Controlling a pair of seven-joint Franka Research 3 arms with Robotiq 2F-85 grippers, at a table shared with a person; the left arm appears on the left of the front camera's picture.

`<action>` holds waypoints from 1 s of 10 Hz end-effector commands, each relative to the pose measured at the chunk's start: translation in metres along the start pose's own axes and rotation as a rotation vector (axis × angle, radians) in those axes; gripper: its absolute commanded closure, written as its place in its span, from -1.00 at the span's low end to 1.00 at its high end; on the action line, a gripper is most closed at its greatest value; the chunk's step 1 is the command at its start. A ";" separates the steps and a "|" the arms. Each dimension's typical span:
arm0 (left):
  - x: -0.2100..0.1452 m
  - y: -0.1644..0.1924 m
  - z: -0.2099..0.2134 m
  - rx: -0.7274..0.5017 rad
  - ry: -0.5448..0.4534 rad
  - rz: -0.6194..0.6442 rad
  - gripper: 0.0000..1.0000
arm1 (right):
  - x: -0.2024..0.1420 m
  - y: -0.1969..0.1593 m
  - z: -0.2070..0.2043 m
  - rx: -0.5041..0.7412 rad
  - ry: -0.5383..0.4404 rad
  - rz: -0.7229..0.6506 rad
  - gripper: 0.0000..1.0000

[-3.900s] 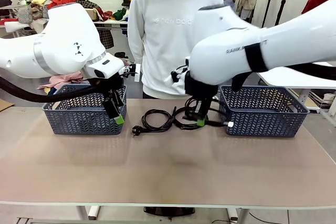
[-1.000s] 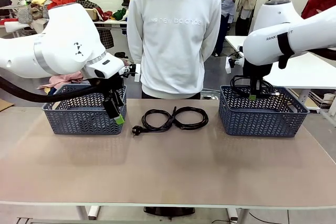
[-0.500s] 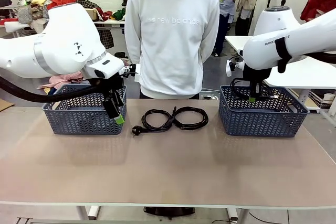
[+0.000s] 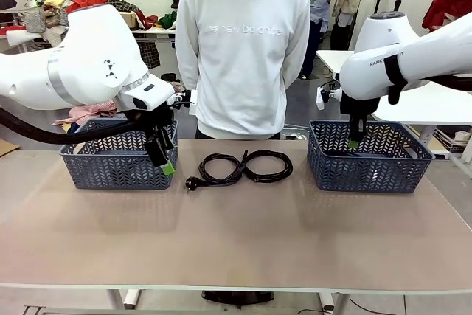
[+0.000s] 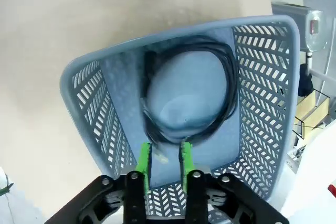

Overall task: Organize the cables according to human instructions.
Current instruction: Pick up a bundle of cables and place it in the basket indicated by the human.

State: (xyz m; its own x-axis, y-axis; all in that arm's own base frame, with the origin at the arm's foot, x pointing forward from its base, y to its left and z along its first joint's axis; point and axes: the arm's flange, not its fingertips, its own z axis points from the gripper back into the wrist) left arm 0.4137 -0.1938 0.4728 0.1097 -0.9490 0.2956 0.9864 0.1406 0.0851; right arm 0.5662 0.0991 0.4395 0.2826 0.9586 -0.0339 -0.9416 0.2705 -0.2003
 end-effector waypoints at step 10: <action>-0.001 -0.001 0.000 -0.001 -0.004 0.004 -1.00 | 0.001 -0.002 0.006 0.031 0.009 -0.008 -1.00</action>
State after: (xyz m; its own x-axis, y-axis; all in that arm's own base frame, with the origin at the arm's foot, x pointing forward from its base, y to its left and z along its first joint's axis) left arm 0.4137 -0.1938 0.4728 0.1097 -0.9490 0.2956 0.9864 0.1406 0.0851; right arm 0.5643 0.1002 0.4389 0.2834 0.9580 -0.0439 -0.9452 0.2713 -0.1815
